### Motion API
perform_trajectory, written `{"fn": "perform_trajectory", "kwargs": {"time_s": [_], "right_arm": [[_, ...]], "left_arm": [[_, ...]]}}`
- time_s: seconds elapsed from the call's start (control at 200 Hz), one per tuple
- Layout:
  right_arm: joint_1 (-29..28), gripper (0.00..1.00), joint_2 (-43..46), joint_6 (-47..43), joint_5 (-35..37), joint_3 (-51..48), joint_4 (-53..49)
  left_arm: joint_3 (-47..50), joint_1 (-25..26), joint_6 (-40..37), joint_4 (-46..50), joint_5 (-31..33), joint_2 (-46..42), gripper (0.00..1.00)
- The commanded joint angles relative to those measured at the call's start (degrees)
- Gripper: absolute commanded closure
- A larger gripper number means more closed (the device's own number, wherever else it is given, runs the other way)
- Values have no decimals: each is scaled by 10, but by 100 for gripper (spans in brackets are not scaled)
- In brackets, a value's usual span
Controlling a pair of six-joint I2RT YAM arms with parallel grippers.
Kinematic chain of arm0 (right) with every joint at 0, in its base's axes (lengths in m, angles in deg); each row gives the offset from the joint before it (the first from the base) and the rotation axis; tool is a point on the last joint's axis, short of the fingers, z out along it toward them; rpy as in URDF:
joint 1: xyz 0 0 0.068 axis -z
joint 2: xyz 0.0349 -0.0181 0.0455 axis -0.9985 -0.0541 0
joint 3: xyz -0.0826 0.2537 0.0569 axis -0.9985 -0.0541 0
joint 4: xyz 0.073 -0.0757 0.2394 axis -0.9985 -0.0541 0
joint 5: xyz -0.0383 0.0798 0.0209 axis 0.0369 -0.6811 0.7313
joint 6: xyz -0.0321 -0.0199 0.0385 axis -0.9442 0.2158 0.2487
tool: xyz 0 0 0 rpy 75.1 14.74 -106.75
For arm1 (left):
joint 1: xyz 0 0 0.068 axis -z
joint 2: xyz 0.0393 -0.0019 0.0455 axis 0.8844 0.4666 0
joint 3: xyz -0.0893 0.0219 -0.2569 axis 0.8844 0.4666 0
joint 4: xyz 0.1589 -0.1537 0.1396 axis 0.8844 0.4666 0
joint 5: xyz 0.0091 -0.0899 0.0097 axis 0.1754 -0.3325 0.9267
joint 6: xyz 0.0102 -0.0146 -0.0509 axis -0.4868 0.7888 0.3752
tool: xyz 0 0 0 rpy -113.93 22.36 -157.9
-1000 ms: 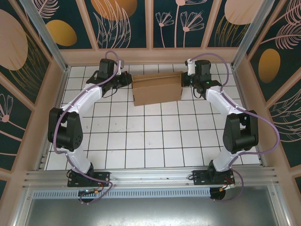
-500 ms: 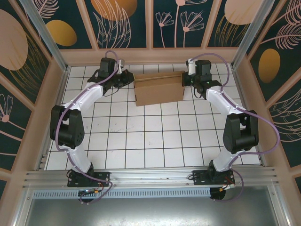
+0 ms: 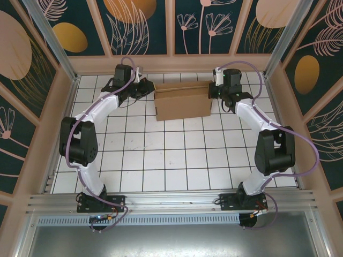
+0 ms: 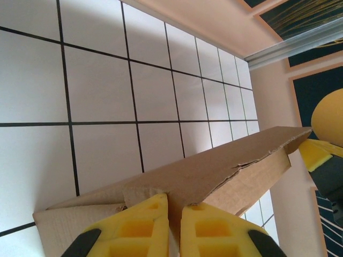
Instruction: Fold the paper box
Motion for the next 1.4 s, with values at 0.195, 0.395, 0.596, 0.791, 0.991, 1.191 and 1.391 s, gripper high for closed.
{"fn": "perform_trajectory", "kwargs": {"time_s": [0.195, 0.395, 0.596, 0.791, 0.991, 1.191, 1.391], "right_arm": [[-14, 100, 14, -10, -39, -15, 3], [-14, 100, 25, -11, -42, -32, 20], [-15, 100, 45, -12, -48, -69, 48], [-22, 100, 63, -16, -50, -114, 81], [-27, 100, 70, -16, -45, -140, 91], [-29, 100, 79, -18, -39, -154, 102], [-33, 100, 83, -27, -39, -165, 111]], "left_arm": [[-8, 15, -53, 30, -46, 10, 88], [8, 15, -112, 49, -19, 2, 87], [22, 15, -123, 48, -21, 0, 86], [40, 15, -131, 45, -23, -8, 82], [64, 15, -120, 4, -20, -38, 58], [72, 15, -114, -6, 4, -65, 31], [84, 15, -85, -23, 34, -81, 4]]}}
